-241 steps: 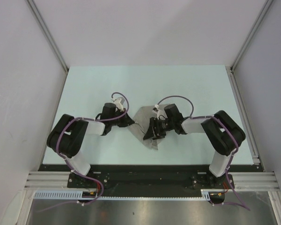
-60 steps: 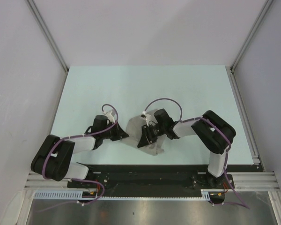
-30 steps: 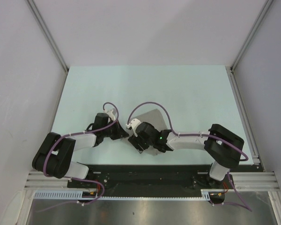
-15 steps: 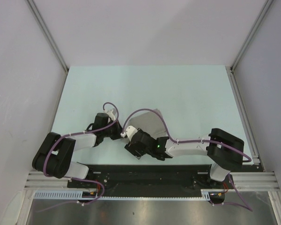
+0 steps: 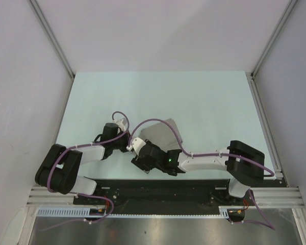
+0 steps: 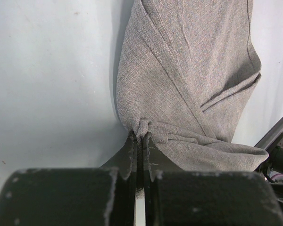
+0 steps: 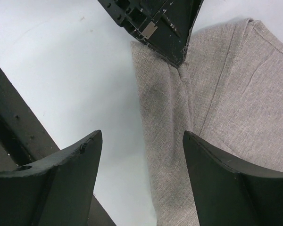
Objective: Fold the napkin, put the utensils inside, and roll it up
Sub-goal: Roll the napkin with the utensil
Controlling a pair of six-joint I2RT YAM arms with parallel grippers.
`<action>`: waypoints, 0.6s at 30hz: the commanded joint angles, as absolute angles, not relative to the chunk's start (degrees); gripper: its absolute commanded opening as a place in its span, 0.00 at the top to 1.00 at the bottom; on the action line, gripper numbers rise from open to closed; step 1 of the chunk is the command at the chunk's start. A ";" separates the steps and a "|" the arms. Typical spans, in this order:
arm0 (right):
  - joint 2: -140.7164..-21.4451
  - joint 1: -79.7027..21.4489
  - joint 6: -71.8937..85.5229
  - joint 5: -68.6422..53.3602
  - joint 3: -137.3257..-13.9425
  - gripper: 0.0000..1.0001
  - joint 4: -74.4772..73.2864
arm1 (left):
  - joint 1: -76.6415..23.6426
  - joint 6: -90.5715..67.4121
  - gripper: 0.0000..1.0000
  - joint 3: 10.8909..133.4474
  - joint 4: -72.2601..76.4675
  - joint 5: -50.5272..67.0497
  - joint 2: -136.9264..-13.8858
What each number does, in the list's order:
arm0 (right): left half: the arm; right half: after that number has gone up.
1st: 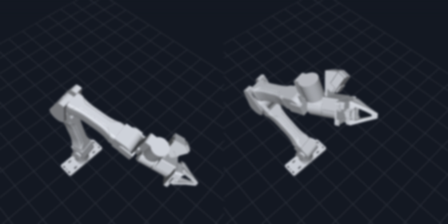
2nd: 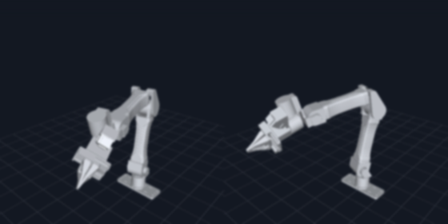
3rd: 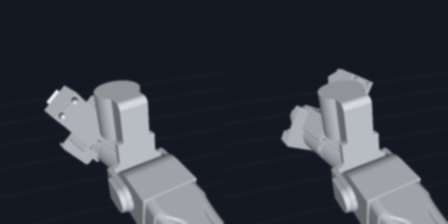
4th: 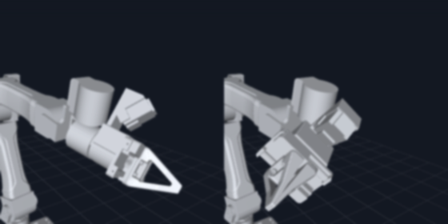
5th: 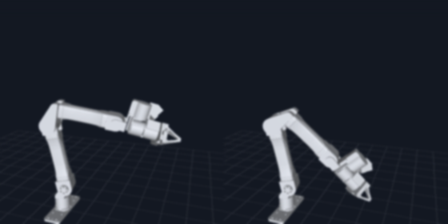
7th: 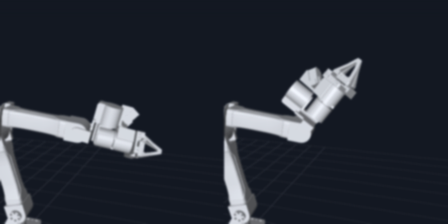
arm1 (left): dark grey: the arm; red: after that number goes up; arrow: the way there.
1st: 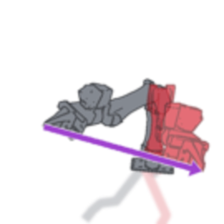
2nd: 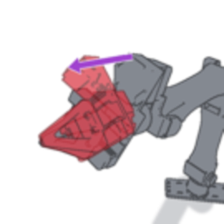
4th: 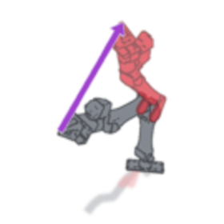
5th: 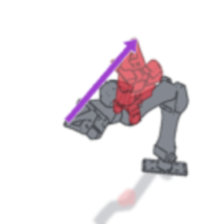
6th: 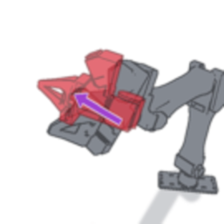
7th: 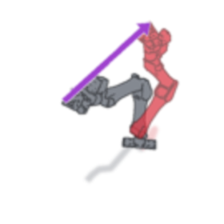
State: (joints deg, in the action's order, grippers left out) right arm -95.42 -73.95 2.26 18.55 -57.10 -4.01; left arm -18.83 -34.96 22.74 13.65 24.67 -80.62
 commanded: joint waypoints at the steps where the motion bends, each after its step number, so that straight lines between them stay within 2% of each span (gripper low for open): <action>1: -96.50 -73.21 2.37 17.75 -57.48 0.26 -2.46 | -18.63 -33.93 1.00 23.73 12.39 22.94 -80.51; 14: -100.63 -68.65 2.55 12.66 -55.20 0.27 1.67 | -18.63 -33.84 1.00 23.82 11.78 22.76 -79.63; 18: -101.60 -66.80 3.51 9.50 -53.79 0.32 2.90 | -18.63 -33.92 1.00 23.91 12.13 23.03 -79.54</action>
State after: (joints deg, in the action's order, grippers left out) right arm -100.60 -68.42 2.50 12.64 -54.92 -0.60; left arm -18.83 -34.94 22.74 13.45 24.60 -80.44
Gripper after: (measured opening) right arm 0.720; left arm 0.025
